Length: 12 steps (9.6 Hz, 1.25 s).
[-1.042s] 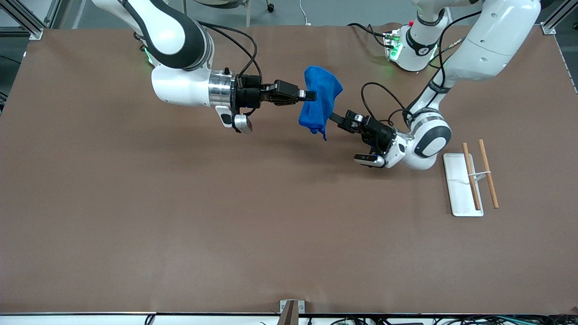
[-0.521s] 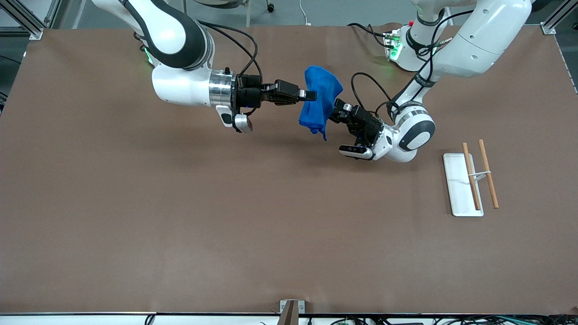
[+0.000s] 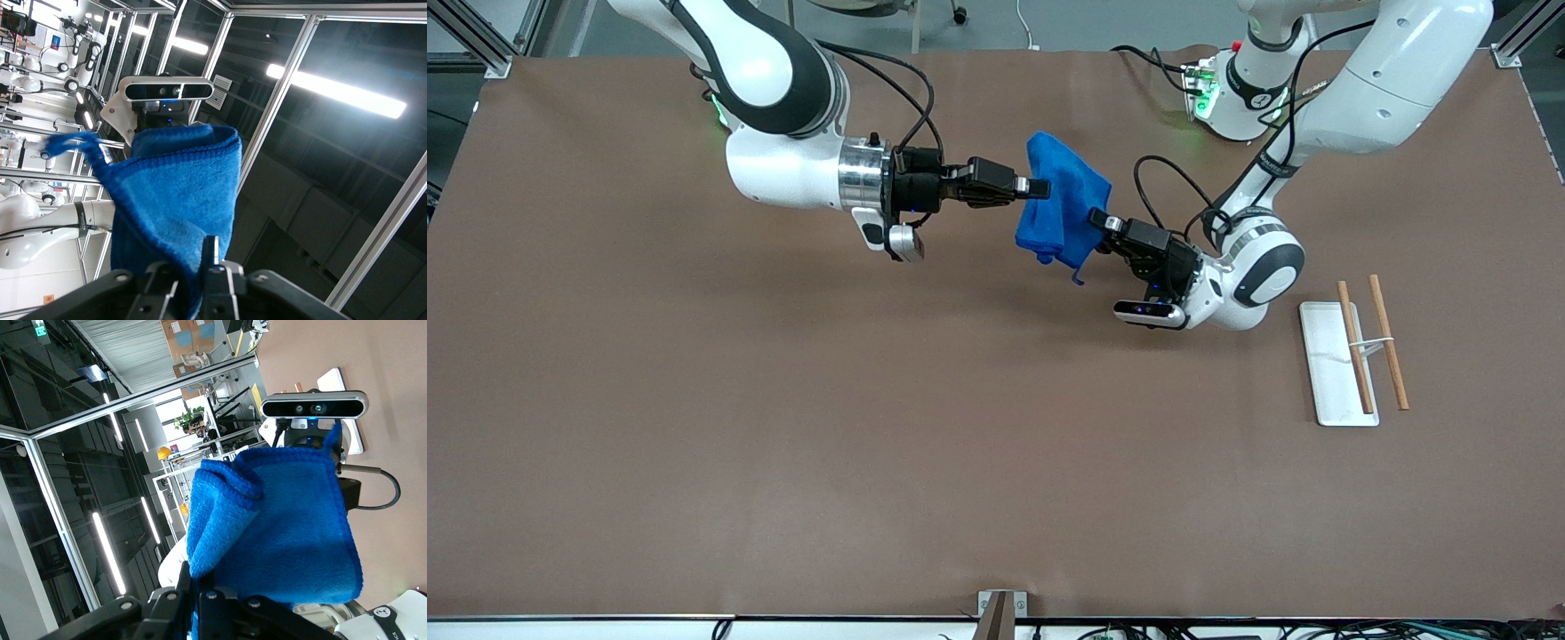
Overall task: Right arm passes towel to left arm to hang
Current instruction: 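Open the right gripper and carry the towel toward the dowel stand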
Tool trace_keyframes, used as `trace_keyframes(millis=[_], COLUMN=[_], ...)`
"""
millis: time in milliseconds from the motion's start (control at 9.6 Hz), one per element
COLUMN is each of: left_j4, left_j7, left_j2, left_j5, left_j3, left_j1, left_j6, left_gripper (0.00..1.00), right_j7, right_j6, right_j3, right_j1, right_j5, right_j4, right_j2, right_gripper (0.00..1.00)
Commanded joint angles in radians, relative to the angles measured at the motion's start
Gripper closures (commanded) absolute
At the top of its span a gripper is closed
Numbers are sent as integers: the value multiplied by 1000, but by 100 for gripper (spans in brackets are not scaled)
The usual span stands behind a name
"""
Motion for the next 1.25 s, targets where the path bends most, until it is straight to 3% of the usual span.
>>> trace_keyframes(millis=[0,312,417,521,625,729,833,938,1146], left_j4=[-17,15,32,63,100,138,164,205,284], left_j7=[-4,-85,-119,-163,-236,-292,-358,-410,-538], left_j2=[-3,-5,-7,-10,-10,-11,-14,-13,-17], left_j5=[6,27,50,90,137,212,249,322,535], left_j3=[11,58,90,104,121,130,135,138,171], left_j1=[6,6,6,4,4,6,6,4,4], left_j6=[24,39,77,136,218,283,335,384,482], left_gripper=[100,100,100,100,100,100,100,100,100], right_j7=[-27,-27,-27,-25,-21,-25,-24,-21,-12], right_j6=[9,27,77,154,186,187,177,114,-8], right_j3=[14,14,14,18,17,11,5,-46,-204], right_j1=[-12,-14,-12,-9,-20,-47,-89,-109,-103], right_j5=[36,31,20,19,16,-45,-214,-342,-661], right_j4=[-2,-4,-20,-37,-62,-79,-82,-80,-71], right_j2=[0,0,-18,-59,-67,-65,-61,-55,-55], right_gripper=[100,98,55,1,0,0,0,0,0])
